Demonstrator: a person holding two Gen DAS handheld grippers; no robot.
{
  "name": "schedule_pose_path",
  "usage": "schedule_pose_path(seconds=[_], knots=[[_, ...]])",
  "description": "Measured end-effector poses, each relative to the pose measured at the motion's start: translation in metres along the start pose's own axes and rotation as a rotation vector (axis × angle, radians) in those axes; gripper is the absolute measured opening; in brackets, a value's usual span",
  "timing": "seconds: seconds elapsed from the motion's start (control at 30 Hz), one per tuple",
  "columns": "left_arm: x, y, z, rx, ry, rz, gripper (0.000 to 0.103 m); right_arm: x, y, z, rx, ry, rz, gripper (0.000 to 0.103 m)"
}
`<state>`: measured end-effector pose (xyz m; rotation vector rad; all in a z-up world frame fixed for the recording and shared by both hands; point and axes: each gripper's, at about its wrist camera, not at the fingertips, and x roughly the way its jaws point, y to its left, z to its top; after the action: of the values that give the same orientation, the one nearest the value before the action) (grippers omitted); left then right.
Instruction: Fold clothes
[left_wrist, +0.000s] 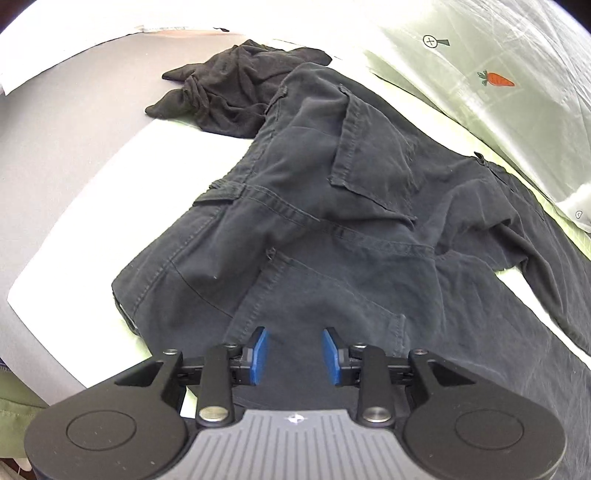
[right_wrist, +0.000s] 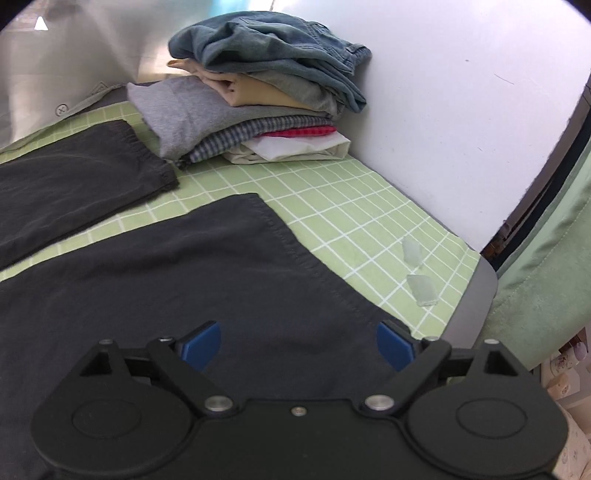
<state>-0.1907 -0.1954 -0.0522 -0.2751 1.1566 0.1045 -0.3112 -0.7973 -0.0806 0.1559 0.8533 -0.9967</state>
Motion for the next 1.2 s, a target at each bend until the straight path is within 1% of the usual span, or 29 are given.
schedule_pose_path(seconds=[0.07,0.17,0.2,0.23,0.27,0.3,0.33,0.4,0.43,0.47,0.57,0.77,0.83,0.9,0.93,0.97,1.03,1.07,1.1,1.13,1.17,1.2], knots=[[0.002,0.012,0.009,0.003,0.0,-0.003,0.037,-0.016,0.029,-0.002,0.005,0.002,0.069,0.096],[0.008,0.03,0.027,0.003,-0.004,-0.024,0.037,-0.034,0.079,-0.005,-0.006,0.013,0.215,0.094],[0.01,0.033,0.033,0.005,-0.006,-0.025,0.037,-0.039,0.097,-0.006,-0.008,0.02,0.275,0.089],[0.012,0.037,0.04,0.007,-0.008,-0.026,0.037,-0.041,0.11,-0.005,0.028,0.043,0.338,0.082],[0.015,0.04,0.047,0.008,-0.01,-0.027,0.037,-0.042,0.122,-0.005,0.069,0.07,0.402,0.078],[0.017,0.044,0.054,0.01,-0.012,-0.028,0.037,-0.044,0.135,-0.004,0.111,0.096,0.466,0.07],[0.02,0.048,0.061,0.011,-0.013,-0.029,0.038,-0.043,0.144,-0.002,0.163,0.126,0.508,0.063],[0.026,0.051,0.073,0.004,-0.017,-0.034,0.039,-0.04,0.161,0.001,0.271,0.186,0.583,0.057],[0.031,0.052,0.079,-0.006,-0.015,-0.037,0.04,-0.04,0.172,0.003,0.291,0.198,0.604,0.054],[0.036,0.053,0.085,-0.016,-0.013,-0.041,0.041,-0.041,0.184,0.005,0.306,0.206,0.622,0.053],[0.046,0.051,0.103,-0.029,-0.025,-0.065,0.043,-0.046,0.216,0.013,0.228,0.193,0.615,0.053],[0.06,0.045,0.14,-0.044,-0.071,-0.147,0.043,-0.043,0.259,0.027,0.13,0.203,0.626,0.053],[0.065,0.043,0.153,-0.049,-0.087,-0.174,0.05,-0.038,0.273,0.032,0.111,0.212,0.623,0.053],[0.069,0.041,0.166,-0.054,-0.102,-0.201,0.075,-0.035,0.283,0.037,0.102,0.229,0.621,0.053],[0.073,0.038,0.171,-0.046,-0.106,-0.209,0.076,-0.034,0.288,0.039,0.102,0.235,0.624,0.054],[0.079,0.027,0.172,-0.017,-0.103,-0.205,0.075,-0.033,0.292,0.041,0.102,0.241,0.628,0.054],[0.086,0.008,0.172,0.024,-0.097,-0.214,0.069,-0.033,0.299,0.043,0.1,0.248,0.636,0.053],[0.089,-0.001,0.171,0.04,-0.094,-0.223,0.053,-0.035,0.3,0.044,0.097,0.247,0.642,0.053],[0.091,-0.011,0.17,0.058,-0.093,-0.235,0.028,-0.036,0.301,0.044,0.094,0.244,0.647,0.053],[0.091,-0.02,0.168,0.079,-0.095,-0.256,0.011,-0.039,0.301,0.043,0.092,0.24,0.652,0.053],[0.09,-0.029,0.166,0.101,-0.096,-0.276,0.0,-0.041,0.3,0.043,0.09,0.236,0.656,0.053],[0.089,-0.04,0.163,0.136,-0.097,-0.293,0.0,-0.044,0.299,0.042,0.091,0.233,0.659,0.053]])
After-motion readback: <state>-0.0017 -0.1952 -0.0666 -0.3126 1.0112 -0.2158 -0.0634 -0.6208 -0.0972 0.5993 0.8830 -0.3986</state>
